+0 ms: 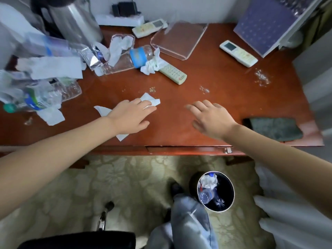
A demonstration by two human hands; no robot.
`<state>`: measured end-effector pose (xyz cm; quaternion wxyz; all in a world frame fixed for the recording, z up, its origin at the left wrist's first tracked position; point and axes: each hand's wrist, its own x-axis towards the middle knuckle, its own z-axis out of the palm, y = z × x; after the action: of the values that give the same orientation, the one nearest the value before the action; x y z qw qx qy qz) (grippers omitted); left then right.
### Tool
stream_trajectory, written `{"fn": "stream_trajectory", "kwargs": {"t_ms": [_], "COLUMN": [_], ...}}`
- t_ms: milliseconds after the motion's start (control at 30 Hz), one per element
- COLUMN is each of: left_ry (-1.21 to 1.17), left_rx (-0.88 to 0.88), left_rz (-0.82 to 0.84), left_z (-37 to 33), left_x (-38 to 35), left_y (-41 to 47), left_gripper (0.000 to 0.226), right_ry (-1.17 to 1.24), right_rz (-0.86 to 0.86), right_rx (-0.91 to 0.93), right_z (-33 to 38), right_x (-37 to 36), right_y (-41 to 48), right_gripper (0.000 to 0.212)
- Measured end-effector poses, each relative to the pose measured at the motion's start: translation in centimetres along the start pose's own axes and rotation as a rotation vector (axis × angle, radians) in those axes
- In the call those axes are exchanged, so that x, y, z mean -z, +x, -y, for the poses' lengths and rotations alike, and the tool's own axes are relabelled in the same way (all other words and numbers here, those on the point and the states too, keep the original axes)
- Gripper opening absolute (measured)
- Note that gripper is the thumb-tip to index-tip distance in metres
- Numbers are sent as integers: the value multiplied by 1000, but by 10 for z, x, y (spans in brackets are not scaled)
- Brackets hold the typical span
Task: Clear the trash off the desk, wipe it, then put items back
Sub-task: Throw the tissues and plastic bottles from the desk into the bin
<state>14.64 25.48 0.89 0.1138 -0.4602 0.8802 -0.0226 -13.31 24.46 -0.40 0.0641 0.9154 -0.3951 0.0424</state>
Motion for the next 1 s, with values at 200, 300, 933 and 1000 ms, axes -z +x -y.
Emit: {"fn": "stream_trajectory", "kwargs": {"t_ms": [200,300,933,1000], "left_ry": [-9,35,-423,-552], "left_rx": [-97,-283,71,76], "left_rz": [291,233,128,129], "left_z": [55,82,220,220], "left_x": [-36,-55,-41,-42], "left_y": [25,39,155,157], "left_gripper": [67,74,92,96], "right_ry": [75,99,619,695], "right_rz": [-54,-63,-72,-139], "right_rx": [33,42,-123,-242], "right_z": [-16,-23,-41,-39], "right_x": [-27,-45,-99,-92], "right_y": [101,161,273,275], "right_gripper": [50,58,53,45]}}
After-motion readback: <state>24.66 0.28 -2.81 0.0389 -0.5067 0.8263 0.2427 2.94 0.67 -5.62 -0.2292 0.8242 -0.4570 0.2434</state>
